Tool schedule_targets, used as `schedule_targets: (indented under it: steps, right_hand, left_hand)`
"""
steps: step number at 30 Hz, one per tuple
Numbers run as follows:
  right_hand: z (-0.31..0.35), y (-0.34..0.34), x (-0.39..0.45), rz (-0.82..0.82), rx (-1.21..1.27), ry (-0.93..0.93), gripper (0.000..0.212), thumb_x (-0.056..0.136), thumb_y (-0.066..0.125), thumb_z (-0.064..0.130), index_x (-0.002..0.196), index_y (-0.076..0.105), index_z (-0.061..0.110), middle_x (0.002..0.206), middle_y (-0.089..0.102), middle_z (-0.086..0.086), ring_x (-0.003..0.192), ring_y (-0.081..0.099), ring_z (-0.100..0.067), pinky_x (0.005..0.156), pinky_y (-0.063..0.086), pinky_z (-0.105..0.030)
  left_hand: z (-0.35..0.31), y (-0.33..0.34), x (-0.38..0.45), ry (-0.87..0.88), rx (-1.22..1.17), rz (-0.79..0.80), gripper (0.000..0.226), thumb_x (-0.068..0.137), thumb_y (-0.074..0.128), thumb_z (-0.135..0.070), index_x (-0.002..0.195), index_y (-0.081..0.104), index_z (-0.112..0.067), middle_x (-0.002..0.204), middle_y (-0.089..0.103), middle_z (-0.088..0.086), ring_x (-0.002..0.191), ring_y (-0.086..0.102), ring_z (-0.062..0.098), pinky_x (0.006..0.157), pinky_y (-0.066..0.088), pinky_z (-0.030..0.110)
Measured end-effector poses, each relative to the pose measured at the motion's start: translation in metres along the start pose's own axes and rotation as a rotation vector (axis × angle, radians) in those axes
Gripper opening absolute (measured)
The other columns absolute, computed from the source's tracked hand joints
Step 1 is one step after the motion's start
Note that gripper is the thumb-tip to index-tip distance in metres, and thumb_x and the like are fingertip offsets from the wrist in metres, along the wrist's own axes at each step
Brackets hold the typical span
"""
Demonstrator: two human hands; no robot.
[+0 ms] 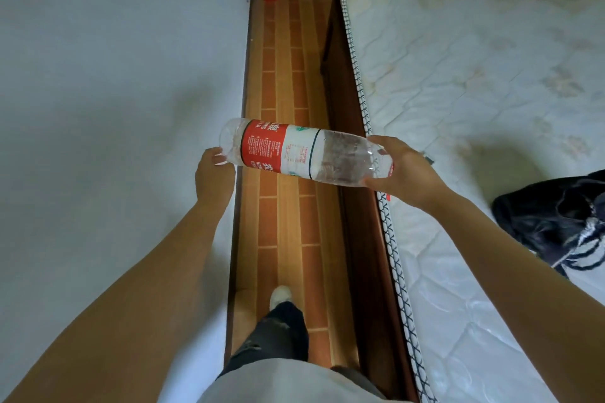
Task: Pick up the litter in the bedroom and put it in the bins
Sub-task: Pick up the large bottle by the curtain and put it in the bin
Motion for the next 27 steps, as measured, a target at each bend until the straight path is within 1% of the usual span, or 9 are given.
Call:
schedule_targets:
  steps: [3,6,9,11,14,17,20,23,27]
  right_hand:
    - [0.010,-0.008,0.044,-0.022,-0.029,-0.011,0.067,0.072,0.076,0.018,0.131,0.044,0.021,0.109,0.045,0.011,0.094,0.047,-0.005,0.062,0.032,0.006]
    - [0.013,-0.017,0.081,-0.033,-0.041,0.009,0.071,0.072,0.077,0.021,0.133,0.041,0.022,0.119,0.049,0.008,0.101,0.047,-0.007,0.077,0.035,-0.014]
    - [0.017,-0.026,0.120,-0.051,-0.055,-0.010,0.072,0.070,0.078,0.021,0.133,0.042,0.021,0.127,0.051,0.002,0.104,0.049,-0.008,0.081,0.034,-0.019]
    - [0.017,-0.032,0.148,-0.053,-0.058,-0.009,0.072,0.070,0.078,0.022,0.133,0.042,0.022,0.123,0.050,0.006,0.104,0.049,-0.008,0.080,0.035,-0.019]
    - [0.016,-0.042,0.196,-0.052,-0.077,-0.023,0.072,0.071,0.078,0.022,0.133,0.042,0.022,0.111,0.044,0.011,0.097,0.049,-0.009,0.079,0.034,-0.017]
    - [0.013,-0.052,0.250,-0.046,-0.068,-0.047,0.071,0.071,0.077,0.022,0.133,0.042,0.021,0.112,0.046,0.010,0.101,0.047,-0.007,0.078,0.035,-0.014]
    - [0.009,-0.068,0.312,-0.032,-0.055,-0.068,0.070,0.072,0.077,0.020,0.133,0.042,0.020,0.113,0.050,0.005,0.098,0.047,-0.008,0.068,0.033,-0.005]
    - [0.005,-0.087,0.376,-0.012,-0.022,-0.079,0.069,0.071,0.077,0.020,0.131,0.043,0.021,0.118,0.053,0.001,0.098,0.048,-0.008,0.068,0.032,-0.004]
    - [0.010,-0.110,0.453,0.007,-0.021,-0.099,0.069,0.072,0.076,0.020,0.132,0.042,0.022,0.111,0.048,0.009,0.088,0.049,-0.002,0.060,0.035,0.002]
  left_hand:
    - [-0.024,0.009,0.048,0.017,-0.013,0.031,0.032,0.094,0.047,-0.011,0.126,0.049,-0.005,0.131,0.053,0.016,0.118,0.053,0.030,0.099,0.042,0.034]
    - [-0.047,0.016,0.085,0.036,0.009,0.033,0.031,0.094,0.047,-0.012,0.125,0.049,-0.005,0.130,0.054,0.015,0.117,0.054,0.029,0.096,0.042,0.030]
    - [-0.066,0.027,0.121,0.063,0.019,0.042,0.031,0.094,0.047,-0.013,0.124,0.050,-0.005,0.130,0.054,0.016,0.115,0.054,0.030,0.096,0.043,0.032]
    - [-0.077,0.036,0.145,0.063,0.039,0.045,0.030,0.095,0.046,-0.013,0.123,0.051,-0.004,0.128,0.055,0.017,0.115,0.055,0.032,0.097,0.043,0.034]
    - [-0.095,0.053,0.186,0.076,0.053,0.046,0.030,0.094,0.047,-0.010,0.122,0.051,-0.002,0.128,0.054,0.018,0.115,0.055,0.033,0.097,0.043,0.035]
    - [-0.111,0.069,0.226,0.065,0.029,0.033,0.030,0.093,0.047,-0.007,0.123,0.050,-0.002,0.130,0.053,0.018,0.117,0.053,0.032,0.100,0.041,0.035]
    - [-0.138,0.092,0.274,0.041,0.034,-0.003,0.031,0.093,0.046,-0.007,0.124,0.050,-0.004,0.130,0.054,0.017,0.116,0.053,0.031,0.098,0.042,0.034]
    - [-0.169,0.112,0.318,0.026,0.032,-0.023,0.030,0.094,0.046,-0.008,0.123,0.050,-0.003,0.128,0.054,0.018,0.115,0.054,0.033,0.100,0.043,0.038]
    - [-0.203,0.131,0.377,0.023,0.015,-0.052,0.031,0.091,0.045,-0.004,0.122,0.050,-0.001,0.125,0.056,0.021,0.112,0.056,0.036,0.099,0.046,0.045]
Point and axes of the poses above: each hand's wrist, its own x-axis towards the middle knuckle, its own y-axis out of the palm, z = x × y, the point moved 7 cm from there along x, towards the middle knuckle
